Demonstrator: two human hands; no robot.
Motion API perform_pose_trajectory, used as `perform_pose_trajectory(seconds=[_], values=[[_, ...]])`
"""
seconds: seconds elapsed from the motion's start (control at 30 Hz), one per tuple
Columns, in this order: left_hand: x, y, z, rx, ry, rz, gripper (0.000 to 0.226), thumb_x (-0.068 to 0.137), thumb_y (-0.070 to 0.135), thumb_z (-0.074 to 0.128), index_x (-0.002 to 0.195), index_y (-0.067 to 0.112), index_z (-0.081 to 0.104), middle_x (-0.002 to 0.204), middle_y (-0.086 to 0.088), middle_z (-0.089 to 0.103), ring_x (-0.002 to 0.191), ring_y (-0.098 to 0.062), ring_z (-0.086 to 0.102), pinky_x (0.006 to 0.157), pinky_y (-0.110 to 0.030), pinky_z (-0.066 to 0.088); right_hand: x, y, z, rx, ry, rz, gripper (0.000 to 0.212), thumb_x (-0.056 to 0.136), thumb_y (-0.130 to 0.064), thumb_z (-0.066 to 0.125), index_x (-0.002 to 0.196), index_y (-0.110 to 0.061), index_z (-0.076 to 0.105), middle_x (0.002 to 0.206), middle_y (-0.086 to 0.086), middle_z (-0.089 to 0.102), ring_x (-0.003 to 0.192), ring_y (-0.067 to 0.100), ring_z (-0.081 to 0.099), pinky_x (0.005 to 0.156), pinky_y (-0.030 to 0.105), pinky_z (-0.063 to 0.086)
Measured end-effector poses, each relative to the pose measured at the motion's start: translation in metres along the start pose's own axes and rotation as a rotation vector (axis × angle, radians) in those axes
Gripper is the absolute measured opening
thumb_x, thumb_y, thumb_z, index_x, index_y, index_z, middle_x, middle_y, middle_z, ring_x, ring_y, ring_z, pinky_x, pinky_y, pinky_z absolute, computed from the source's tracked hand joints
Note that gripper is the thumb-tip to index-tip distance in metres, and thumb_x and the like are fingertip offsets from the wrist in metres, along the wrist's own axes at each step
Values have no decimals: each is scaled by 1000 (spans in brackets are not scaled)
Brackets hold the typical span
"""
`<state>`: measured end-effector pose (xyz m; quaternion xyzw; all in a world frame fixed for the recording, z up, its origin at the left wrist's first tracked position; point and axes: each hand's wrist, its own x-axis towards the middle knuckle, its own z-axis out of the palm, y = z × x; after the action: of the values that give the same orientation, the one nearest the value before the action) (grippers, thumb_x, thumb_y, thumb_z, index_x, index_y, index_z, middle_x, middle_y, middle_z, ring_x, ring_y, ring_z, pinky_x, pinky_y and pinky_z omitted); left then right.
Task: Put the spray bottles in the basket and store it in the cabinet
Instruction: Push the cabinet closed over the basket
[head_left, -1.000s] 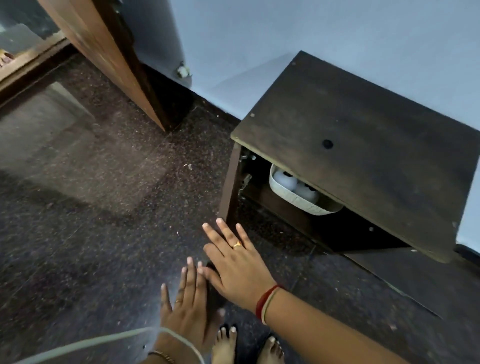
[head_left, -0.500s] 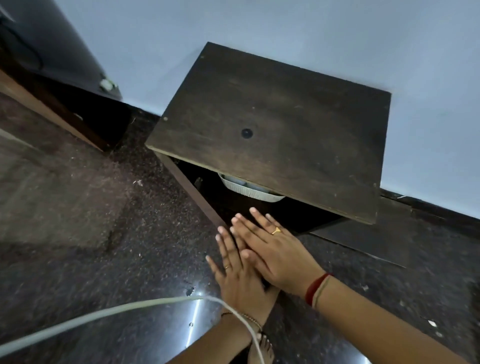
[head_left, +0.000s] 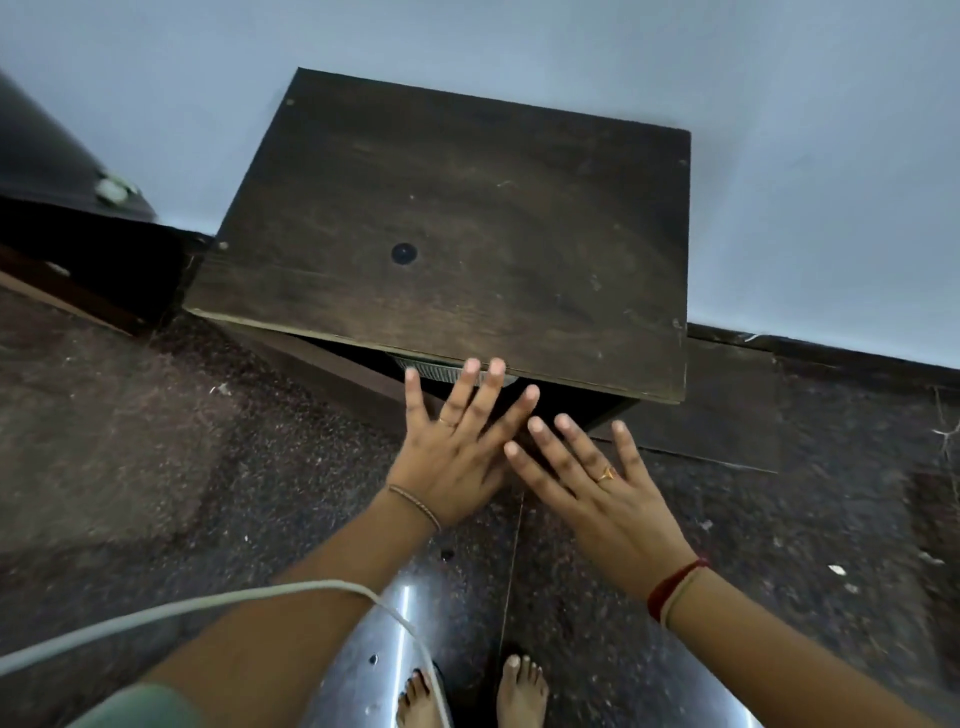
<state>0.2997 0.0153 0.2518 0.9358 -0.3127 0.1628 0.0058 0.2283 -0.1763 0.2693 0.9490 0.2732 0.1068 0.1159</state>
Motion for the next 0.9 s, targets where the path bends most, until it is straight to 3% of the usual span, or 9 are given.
perform_pose_trajectory(seconds=[0.1,0.23,0.3,0.43,0.57,0.63,0.7,0.8,0.9], values=[[19,-23,0,98,39,28,72,92,53,28,148,24,-8,153,-12,-30,142,-27,-24,95,-76,9,19,15,-3,-79,11,76,62,92,-5,17,151,-22,6,159,8,-3,146,26,-8,115,56,-7],[31,-31,2,172,23,-31,76,91,40,40,148,24,-9,151,-15,-34,140,-29,-30,97,-75,7,46,35,-6,-119,5,211,76,84,0,34,151,-21,2,158,7,-6,144,26,-16,111,58,-12],[35,-34,3,163,3,-83,80,91,32,45,147,25,-11,153,-17,-26,141,-30,-28,98,-75,4,56,42,-7,-120,-11,267,79,83,0,35,151,-20,-1,158,7,-9,144,26,-18,111,60,-13],[40,-35,3,178,-42,-120,86,86,25,56,148,24,-3,155,-13,12,144,-33,5,100,-73,10,63,39,-6,-132,-78,245,81,82,-4,40,151,-19,0,158,8,-6,145,27,-6,111,60,-5],[40,-31,-7,78,-79,-118,79,84,31,55,148,22,10,154,-13,26,143,-31,24,105,-68,16,67,32,-10,2,-140,296,78,85,-18,53,151,-16,12,158,12,7,145,28,1,112,58,-4],[39,-34,-16,-46,-42,-98,74,85,32,50,148,17,13,154,-15,27,143,-29,23,110,-61,19,72,25,-15,84,-121,301,80,84,-38,59,149,-12,19,157,13,14,145,27,7,114,56,2],[39,-37,-24,-107,-13,-104,75,86,33,44,148,11,8,155,-15,22,144,-27,17,114,-53,17,79,17,-21,149,-74,303,79,87,-48,51,149,-10,18,157,11,11,145,26,8,116,53,3],[48,-46,-34,-69,10,-192,79,86,38,38,147,6,-2,156,-18,13,144,-28,5,114,-50,12,97,14,-28,161,-23,354,76,93,-52,36,149,-9,9,156,9,1,145,24,3,116,50,-1],[58,-57,-39,-14,-31,-214,84,87,40,42,144,5,-8,155,-20,14,142,-26,2,114,-49,12,118,17,-34,143,-43,425,77,94,-54,32,149,-10,2,155,7,-8,145,22,-6,116,50,-7]])
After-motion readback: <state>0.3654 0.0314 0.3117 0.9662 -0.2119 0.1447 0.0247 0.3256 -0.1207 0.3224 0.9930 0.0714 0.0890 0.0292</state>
